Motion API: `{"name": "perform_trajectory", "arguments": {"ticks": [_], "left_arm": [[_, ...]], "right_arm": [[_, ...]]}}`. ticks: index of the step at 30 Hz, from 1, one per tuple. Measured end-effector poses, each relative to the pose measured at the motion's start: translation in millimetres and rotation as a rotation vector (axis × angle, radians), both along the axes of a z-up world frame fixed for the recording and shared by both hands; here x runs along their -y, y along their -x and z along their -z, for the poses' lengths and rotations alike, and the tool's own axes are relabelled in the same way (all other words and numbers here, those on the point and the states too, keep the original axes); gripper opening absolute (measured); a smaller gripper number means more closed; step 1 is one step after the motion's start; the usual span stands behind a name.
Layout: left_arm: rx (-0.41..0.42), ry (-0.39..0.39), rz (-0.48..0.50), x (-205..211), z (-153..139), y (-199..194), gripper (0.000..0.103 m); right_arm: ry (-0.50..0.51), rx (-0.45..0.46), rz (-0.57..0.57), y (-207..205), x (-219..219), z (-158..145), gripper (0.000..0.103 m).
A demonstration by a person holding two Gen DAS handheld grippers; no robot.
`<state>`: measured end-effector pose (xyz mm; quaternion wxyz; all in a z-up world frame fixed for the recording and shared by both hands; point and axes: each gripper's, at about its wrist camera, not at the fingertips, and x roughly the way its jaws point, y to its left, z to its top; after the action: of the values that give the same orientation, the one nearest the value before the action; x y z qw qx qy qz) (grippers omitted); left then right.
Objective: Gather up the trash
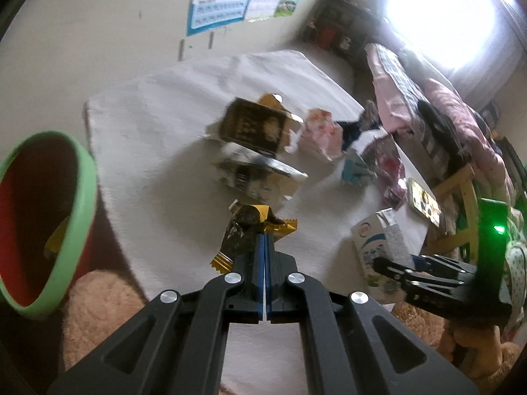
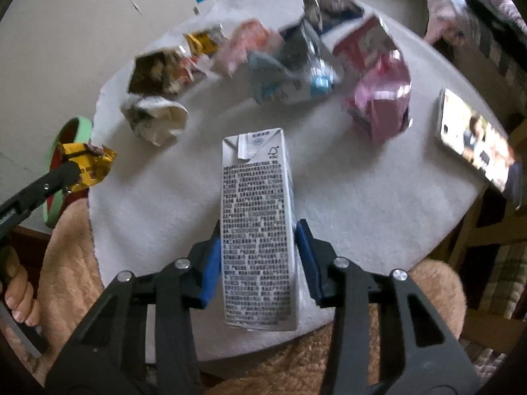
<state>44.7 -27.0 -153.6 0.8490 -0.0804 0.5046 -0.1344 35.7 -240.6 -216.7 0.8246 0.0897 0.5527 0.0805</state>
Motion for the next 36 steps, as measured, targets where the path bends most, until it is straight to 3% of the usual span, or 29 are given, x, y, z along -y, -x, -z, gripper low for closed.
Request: {"name": "perform_trajectory", "arguments": {"ticks": [7, 17, 25, 36], "left_arm": [[0.085, 0.001, -0.07, -25, -23, 2, 0.0], [0.197, -0.029, -0.199, -73, -54, 13, 0.0], [0.234, -0.04, -0.265, -105, -69, 27, 0.0], [0.253, -0.044, -0.315, -123, -73, 30, 0.0]], "right_arm": [[-0.035, 0.108, -0.049, 1, -26, -42, 0.041], [-0.047, 0.265, -0.196, -3, -97, -105, 0.041], [-0.065, 0.321, -0.251, 0, -134, -127, 0.041], [-0.059, 0.348, -0.261, 3, -146, -136, 0.041]]}}
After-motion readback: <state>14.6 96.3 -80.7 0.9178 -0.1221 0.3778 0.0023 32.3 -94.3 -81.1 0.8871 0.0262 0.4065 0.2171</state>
